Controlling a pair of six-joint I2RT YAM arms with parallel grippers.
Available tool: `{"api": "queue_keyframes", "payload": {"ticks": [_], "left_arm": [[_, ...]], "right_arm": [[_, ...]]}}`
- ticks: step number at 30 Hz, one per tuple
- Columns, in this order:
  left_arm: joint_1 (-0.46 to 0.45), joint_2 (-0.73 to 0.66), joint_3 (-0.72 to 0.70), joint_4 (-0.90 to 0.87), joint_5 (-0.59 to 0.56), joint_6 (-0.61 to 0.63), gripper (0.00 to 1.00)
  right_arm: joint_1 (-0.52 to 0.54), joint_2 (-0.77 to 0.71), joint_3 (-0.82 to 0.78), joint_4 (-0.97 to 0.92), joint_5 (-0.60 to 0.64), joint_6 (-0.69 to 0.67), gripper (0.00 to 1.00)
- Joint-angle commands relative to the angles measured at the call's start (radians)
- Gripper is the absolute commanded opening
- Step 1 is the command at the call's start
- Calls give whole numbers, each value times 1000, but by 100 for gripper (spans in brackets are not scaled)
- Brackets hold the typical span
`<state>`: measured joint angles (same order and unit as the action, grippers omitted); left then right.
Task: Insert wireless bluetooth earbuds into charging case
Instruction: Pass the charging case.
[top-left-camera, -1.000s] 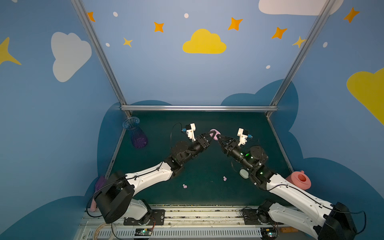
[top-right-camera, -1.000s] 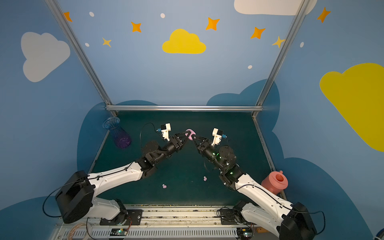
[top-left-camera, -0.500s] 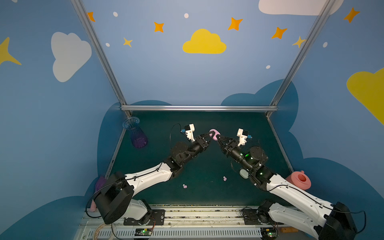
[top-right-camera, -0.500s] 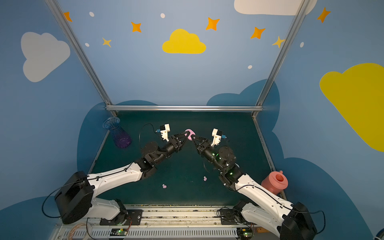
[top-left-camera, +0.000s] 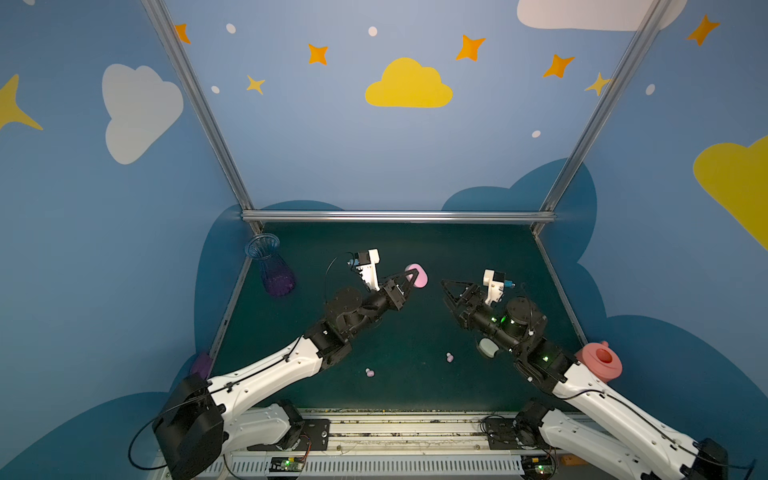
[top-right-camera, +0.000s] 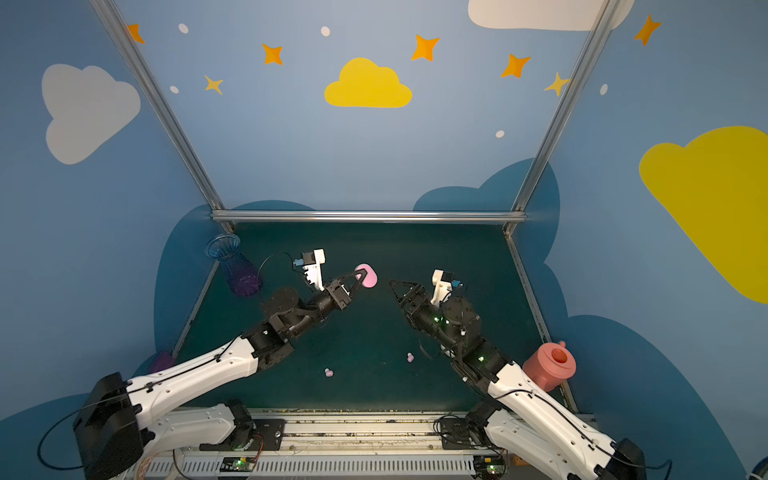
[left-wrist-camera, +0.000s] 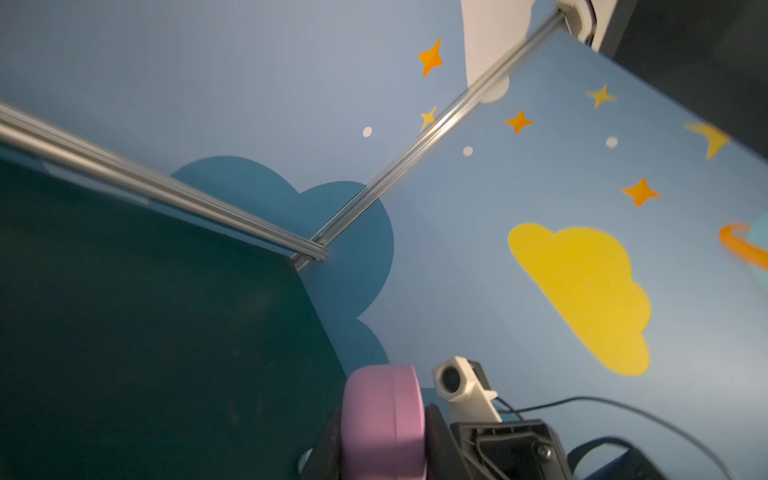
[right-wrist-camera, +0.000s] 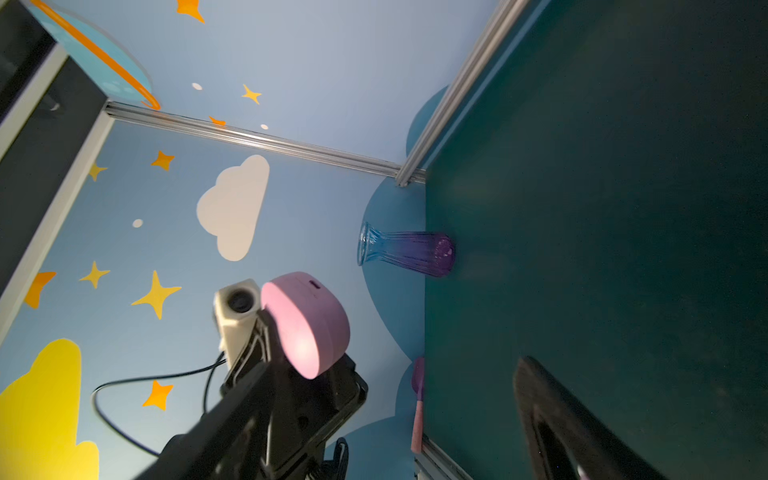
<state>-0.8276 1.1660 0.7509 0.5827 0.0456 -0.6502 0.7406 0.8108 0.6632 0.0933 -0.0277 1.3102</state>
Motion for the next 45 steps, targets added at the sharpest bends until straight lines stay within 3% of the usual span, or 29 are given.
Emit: {"api": "queue_keyframes", "payload": {"ticks": [1,7,18,31,36,45], "left_arm": [[-19,-19,16,-104,6,316,3],[-41,-14,3,-97,28,482,3],[-84,4,-31,-34,-19,610,3],[-180,75,-23,88,-267,757,3],[-213,99,-14,129,-356,818,3],[-225,103,-17,160,-406,794,3]], "right_arm": [[-6,3,68,-153,-30,-8,90],[-6,74,129,-110,-105,3,91],[3,189,160,53,-213,100,90],[41,195,130,120,-170,215,88],[54,172,118,112,-123,231,82],[56,138,79,180,-58,229,78]]}}
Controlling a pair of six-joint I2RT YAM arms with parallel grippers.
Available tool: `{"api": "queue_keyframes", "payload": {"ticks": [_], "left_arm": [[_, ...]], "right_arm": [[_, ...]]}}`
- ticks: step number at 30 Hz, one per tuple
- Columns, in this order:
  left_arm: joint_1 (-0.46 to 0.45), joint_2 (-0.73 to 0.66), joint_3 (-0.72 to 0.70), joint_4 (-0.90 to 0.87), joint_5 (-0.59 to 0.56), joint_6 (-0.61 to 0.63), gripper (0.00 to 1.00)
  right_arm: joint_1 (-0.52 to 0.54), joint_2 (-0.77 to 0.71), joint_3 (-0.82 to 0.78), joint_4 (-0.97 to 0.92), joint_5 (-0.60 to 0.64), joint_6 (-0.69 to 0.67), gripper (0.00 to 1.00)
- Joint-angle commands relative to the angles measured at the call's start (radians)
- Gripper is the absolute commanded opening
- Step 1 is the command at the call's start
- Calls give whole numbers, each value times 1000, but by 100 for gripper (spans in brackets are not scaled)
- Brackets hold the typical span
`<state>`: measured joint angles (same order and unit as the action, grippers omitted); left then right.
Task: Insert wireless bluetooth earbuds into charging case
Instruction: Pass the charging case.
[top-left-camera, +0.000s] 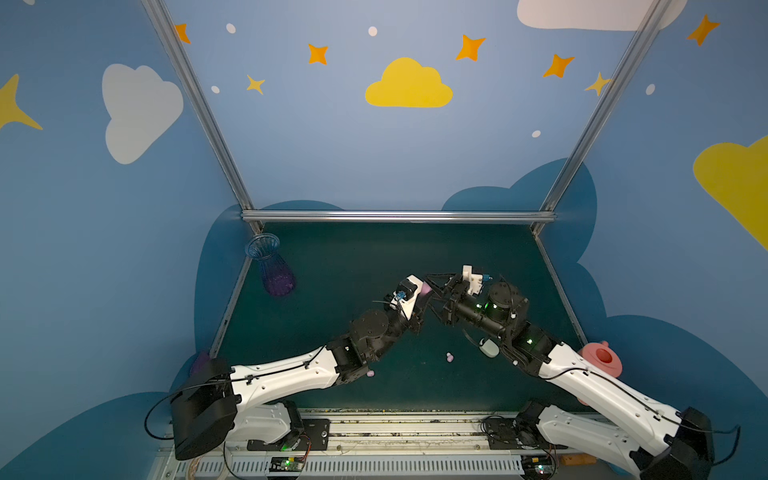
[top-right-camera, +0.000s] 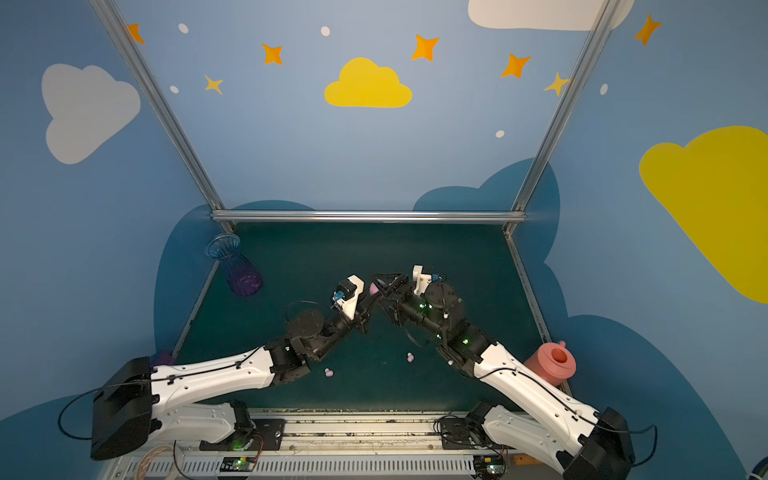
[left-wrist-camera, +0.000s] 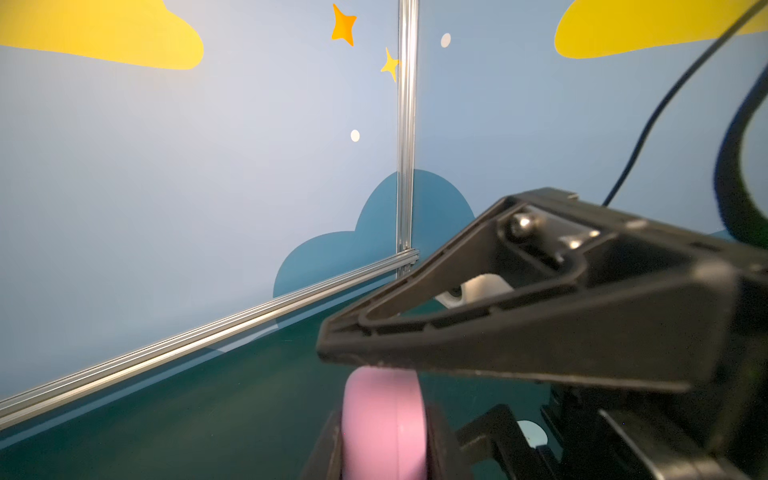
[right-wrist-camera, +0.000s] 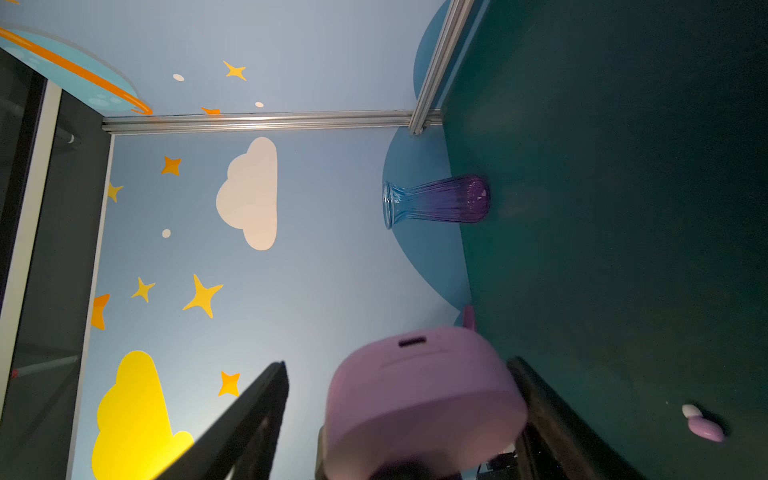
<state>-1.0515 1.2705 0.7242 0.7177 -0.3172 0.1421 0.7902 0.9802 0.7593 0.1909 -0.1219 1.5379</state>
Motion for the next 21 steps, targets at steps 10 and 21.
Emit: {"api": "queue_keyframes", "payload": {"ticks": [10,21], "left_arm": [[-2,-18,20,18,-32,-22,3],[-4,-10,21,35,-12,-32,3]], "right_arm": [[9,-6,8,116,25,-16,74],[11,24,20,143,4,-13,68]]}}
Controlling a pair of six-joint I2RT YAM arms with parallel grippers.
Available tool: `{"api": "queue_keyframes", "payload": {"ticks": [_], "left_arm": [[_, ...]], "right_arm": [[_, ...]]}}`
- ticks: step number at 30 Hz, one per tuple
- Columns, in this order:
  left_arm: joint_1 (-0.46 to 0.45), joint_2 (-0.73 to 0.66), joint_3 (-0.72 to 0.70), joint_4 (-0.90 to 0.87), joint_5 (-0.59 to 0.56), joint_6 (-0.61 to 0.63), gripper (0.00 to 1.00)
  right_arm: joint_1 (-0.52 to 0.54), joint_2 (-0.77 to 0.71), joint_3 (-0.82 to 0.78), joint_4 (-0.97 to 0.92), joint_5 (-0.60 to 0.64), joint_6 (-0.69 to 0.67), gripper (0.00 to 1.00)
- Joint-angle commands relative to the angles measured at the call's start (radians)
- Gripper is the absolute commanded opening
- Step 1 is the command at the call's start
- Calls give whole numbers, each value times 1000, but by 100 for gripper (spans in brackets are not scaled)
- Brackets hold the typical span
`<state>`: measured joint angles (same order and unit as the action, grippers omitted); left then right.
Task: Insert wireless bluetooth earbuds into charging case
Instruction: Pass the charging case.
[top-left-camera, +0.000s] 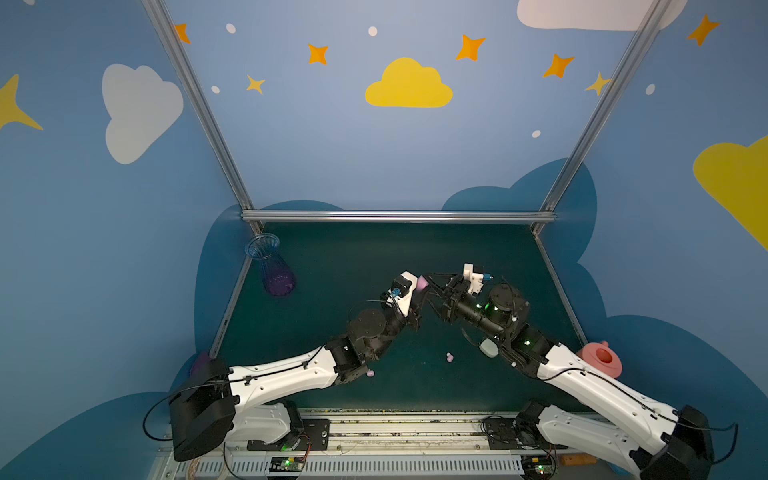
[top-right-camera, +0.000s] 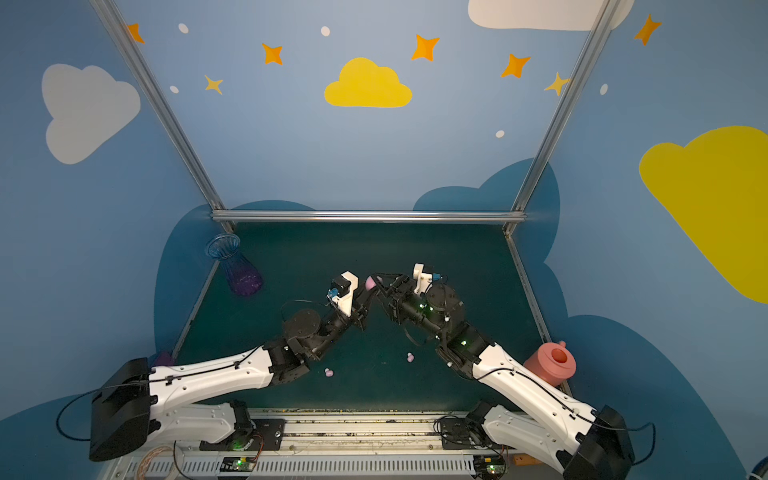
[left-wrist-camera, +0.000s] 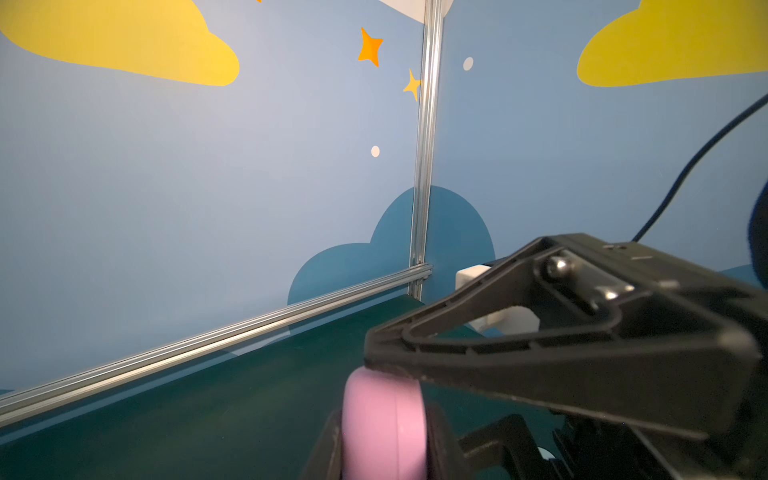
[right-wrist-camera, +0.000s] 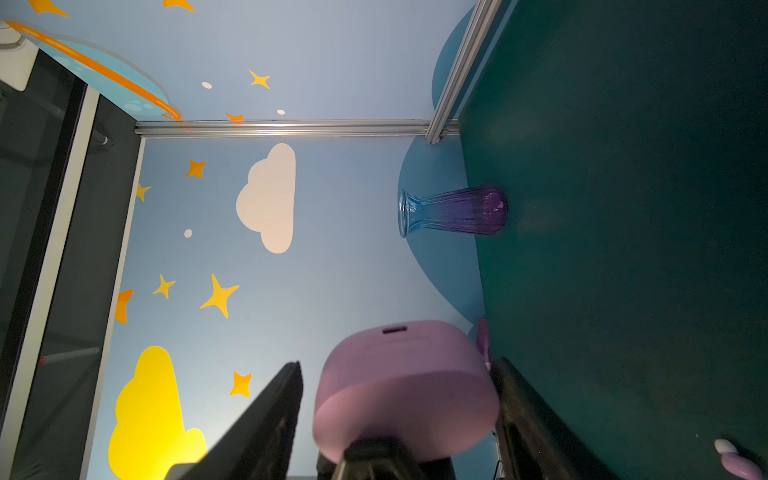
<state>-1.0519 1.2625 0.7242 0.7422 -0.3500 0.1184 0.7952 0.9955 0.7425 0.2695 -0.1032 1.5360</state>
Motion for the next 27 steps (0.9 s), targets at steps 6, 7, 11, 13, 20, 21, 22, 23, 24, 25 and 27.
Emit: {"api": "queue_keyframes", "payload": {"ticks": [6,7,11,13,20,21,22,23,24,25,27], "left_arm": [[-3,-3,15,9,16,-16,3],[-3,-4,18,6,17,-16,3],[-2,-9,22,-11,7,-22,28],[-2,-20,26,-49,-7,-37,62],[28,-95,18,-316,-51,-166,100],[41,-119,7,-355,-29,-186,100],[54,-142,0,-394,-5,-207,100],[68,-160,-7,-429,19,-230,100],[87,-184,-9,-473,52,-247,100],[107,-207,-9,-519,107,-251,100],[148,-241,2,-607,220,-229,100]], "right_arm": [[6,20,43,66,-34,-9,56],[5,19,42,62,-34,-9,55],[4,0,32,25,-13,-12,51],[1,-31,25,-41,13,-28,50],[-82,-124,10,-315,-33,-130,48],[-104,-130,14,-353,-60,-151,47],[-125,-134,23,-397,-89,-176,47],[-143,-135,34,-439,-118,-198,47],[-166,-131,49,-487,-158,-230,47],[-188,-124,66,-529,-201,-265,46],[-228,-103,108,-618,-283,-334,45]]}}
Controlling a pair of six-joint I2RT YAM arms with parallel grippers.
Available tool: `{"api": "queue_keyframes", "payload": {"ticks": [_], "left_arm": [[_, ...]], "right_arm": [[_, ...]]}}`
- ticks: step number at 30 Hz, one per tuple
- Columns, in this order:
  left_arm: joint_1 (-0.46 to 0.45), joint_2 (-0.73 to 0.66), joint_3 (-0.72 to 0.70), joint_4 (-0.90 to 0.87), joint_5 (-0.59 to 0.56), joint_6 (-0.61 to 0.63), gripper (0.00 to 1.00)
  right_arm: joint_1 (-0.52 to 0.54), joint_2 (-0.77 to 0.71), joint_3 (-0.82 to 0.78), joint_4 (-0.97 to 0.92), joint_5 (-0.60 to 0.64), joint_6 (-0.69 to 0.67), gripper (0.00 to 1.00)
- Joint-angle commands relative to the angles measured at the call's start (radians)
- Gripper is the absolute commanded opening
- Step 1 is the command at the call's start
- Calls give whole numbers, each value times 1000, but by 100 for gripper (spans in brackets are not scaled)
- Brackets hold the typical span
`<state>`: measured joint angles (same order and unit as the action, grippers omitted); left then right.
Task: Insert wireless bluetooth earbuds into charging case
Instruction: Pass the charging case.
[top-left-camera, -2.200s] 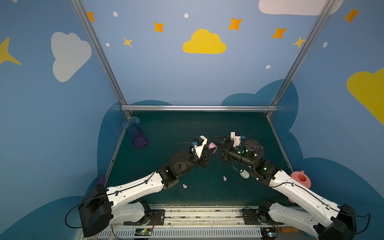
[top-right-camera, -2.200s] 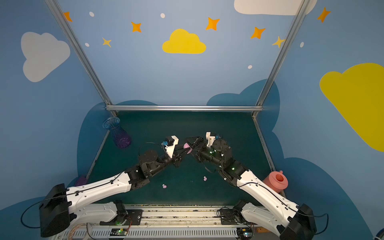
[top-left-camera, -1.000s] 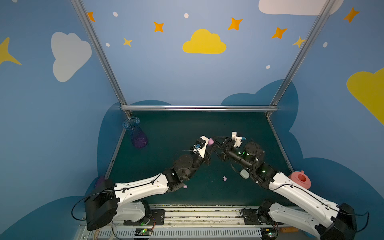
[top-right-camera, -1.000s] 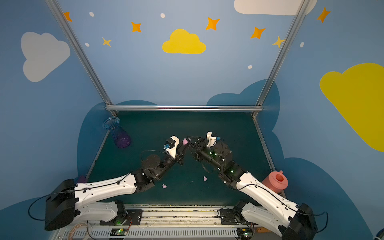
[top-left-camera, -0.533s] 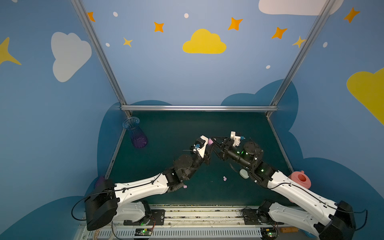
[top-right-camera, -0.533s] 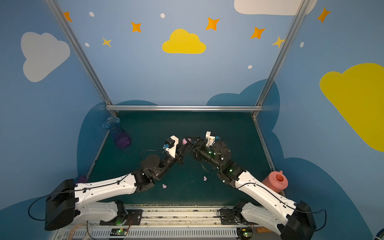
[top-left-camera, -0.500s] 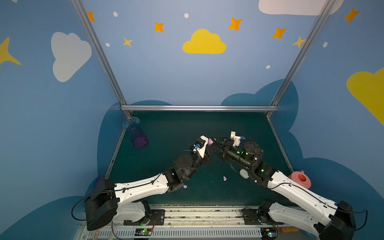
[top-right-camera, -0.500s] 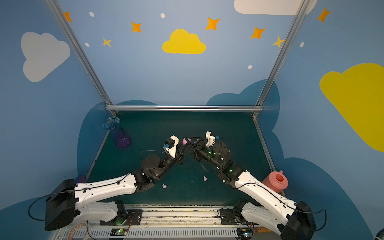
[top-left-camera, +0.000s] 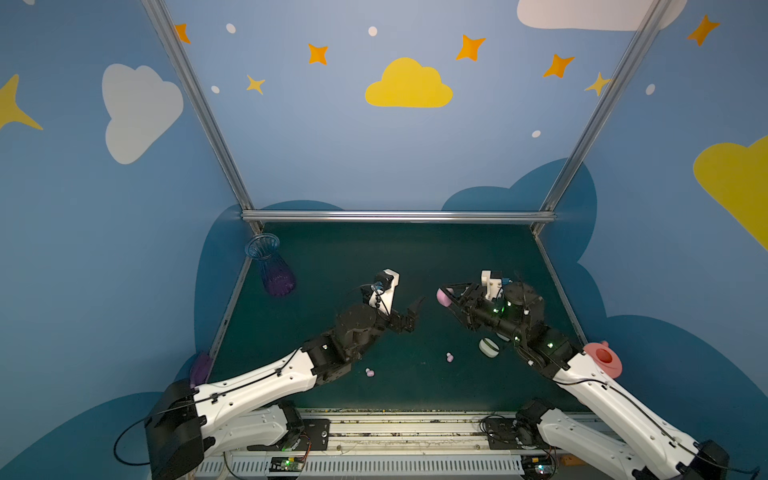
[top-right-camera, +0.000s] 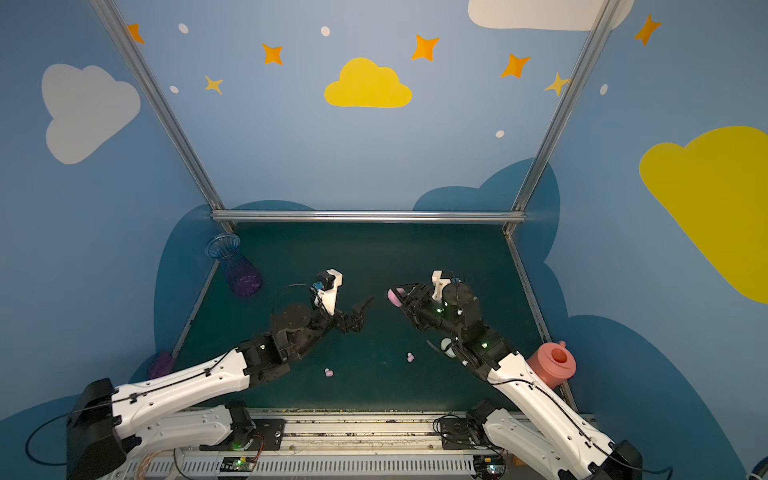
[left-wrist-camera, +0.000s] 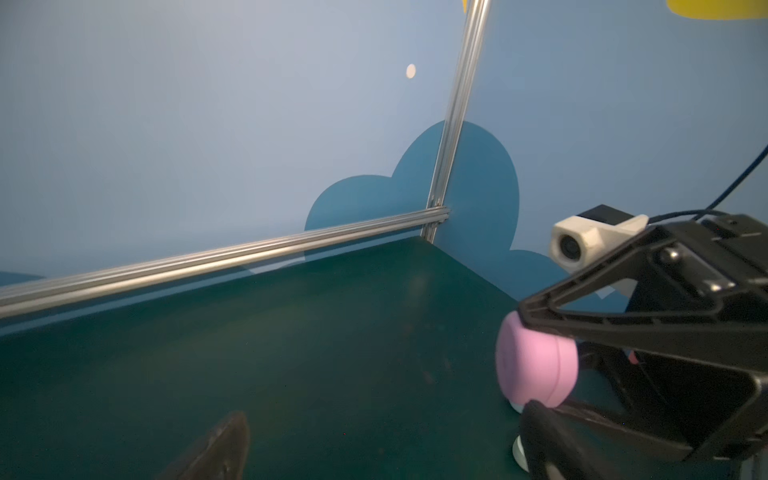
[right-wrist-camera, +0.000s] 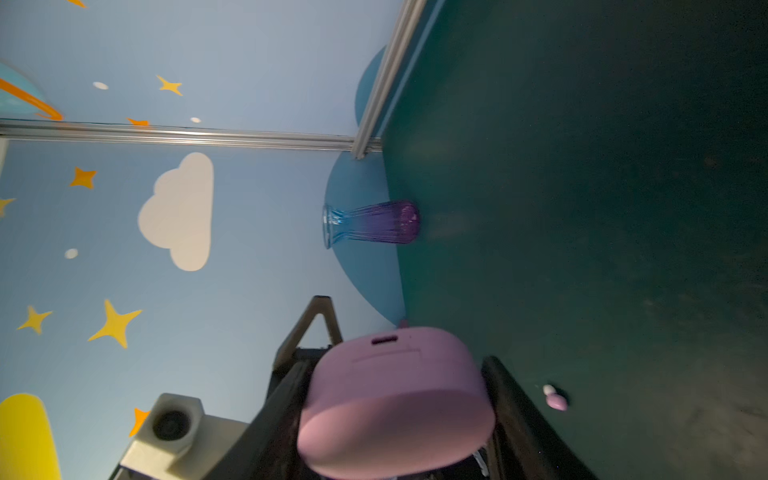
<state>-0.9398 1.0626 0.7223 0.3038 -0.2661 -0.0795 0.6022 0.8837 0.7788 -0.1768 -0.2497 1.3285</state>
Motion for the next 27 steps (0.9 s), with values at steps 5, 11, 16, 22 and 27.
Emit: {"api": "queue_keyframes", "payload": {"ticks": [5,11,16,22,27], "left_arm": [[98,-79,62,-373,337,130,100],[155,-31,173,-539,568,289,100],[152,24,207,-564,705,415,100],[94,100,257,-609,674,534,100],[62,116,245,-552,635,593,100]], "right_arm": [[-109,84,149,-299,-351,-271,41],[-120,164,222,-412,-469,-379,36],[-113,221,280,-475,-526,-439,35],[-83,279,335,-530,-536,-486,35],[-38,322,354,-543,-530,-501,34]]}}
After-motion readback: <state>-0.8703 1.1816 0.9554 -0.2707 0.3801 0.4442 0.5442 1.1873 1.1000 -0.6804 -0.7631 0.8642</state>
